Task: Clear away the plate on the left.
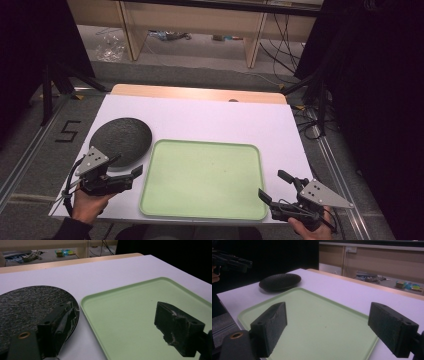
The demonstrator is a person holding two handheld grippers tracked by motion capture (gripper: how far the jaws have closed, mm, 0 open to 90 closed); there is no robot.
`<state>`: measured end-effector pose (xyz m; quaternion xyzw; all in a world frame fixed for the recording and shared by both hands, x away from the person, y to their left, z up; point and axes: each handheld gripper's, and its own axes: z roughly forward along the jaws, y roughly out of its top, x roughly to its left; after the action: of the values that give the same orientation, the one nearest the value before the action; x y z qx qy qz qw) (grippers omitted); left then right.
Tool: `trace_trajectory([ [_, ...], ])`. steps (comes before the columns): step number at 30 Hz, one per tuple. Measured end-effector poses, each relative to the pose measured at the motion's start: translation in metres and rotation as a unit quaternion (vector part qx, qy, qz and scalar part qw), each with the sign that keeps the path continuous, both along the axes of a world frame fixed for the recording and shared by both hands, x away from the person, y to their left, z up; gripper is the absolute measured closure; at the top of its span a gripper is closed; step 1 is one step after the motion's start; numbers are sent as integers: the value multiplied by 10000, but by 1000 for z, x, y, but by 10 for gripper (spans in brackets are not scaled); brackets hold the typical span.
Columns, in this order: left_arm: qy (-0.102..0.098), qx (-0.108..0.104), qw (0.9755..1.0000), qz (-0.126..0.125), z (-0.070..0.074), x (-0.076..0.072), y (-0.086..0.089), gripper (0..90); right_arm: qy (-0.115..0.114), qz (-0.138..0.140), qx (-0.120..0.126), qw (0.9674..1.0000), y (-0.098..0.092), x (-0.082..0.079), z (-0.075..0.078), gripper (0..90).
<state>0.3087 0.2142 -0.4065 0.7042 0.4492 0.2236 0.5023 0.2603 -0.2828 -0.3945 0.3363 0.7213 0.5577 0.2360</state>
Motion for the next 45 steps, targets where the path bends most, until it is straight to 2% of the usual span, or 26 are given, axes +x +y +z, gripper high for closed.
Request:
trace_trajectory([
  [3, 50, 32, 10000, 24, -1, 1, 0, 154, -74, 18, 16, 10000, 0, 1, 0, 165],
  [4, 60, 37, 10000, 23, -1, 2, 1, 153, 8, -7, 20, 10000, -1, 0, 0, 165],
  [7, 67, 26, 10000, 55, -2, 3, 2, 153, 38, 7, -57, 10000, -2, 0, 1, 165],
  [10, 99, 141, 9998, 98, -3, 6, 4, 153, 87, -22, -69, 9999, -1, 0, 1, 165],
  [14, 139, 213, 9995, 163, -5, 9, 5, 154, -3, -21, 9, 10000, -1, 0, 1, 165],
  [17, 154, 245, 9993, 223, -6, 14, 8, 154, 46, -15, -67, 10000, -2, 0, 1, 165],
  [20, 191, 293, 9989, 321, -7, 20, 12, 154, -57, 33, -9, 10000, -1, 1, 1, 167],
  [22, 239, 283, 9987, 362, -9, 24, 14, 155, 31, -29, -78, 10000, -2, 0, 1, 166],
  [24, 304, 316, 9980, 445, -9, 28, 19, 155, -17, -27, 5, 10000, -1, 1, 1, 166],
  [27, 337, 296, 9974, 555, -11, 31, 24, 156, 35, -11, -63, 10000, -2, 0, 1, 166],
  [29, 355, 329, 9968, 628, -11, 36, 29, 157, -24, -21, 9, 10000, -1, 1, 1, 167],
  [31, 401, 333, 9956, 785, -13, 44, 33, 158, 47, -30, -72, 10000, -1, 0, 1, 166],
  [33, 583, 395, 9935, 894, -19, 59, 37, 164, 51, -19, -76, 10000, -1, 0, 2, 167],
  [34, 583, 395, 9935, 894, -19, 59, 37, 165, 51, -19, -76, 10000, -1, 0, 2, 167],
  [36, 720, 419, 9919, 962, -24, 69, 39, 168, 23, 9, -44, 10000, 0, 1, 1, 167],
  [39, 812, 527, 9900, 1023, -27, 78, 44, 168, 37, 37, -30, 10000, 0, 1, 1, 167],
  [40, 802, 449, 9887, 1185, -28, 81, 47, 169, -36, 23, 85, 10000, -1, 1, 0, 167],
  [45, 829, 475, 9870, 1292, -30, 88, 51, 177, 17, 7, -39, 10000, -2, 0, 2, 167],
])
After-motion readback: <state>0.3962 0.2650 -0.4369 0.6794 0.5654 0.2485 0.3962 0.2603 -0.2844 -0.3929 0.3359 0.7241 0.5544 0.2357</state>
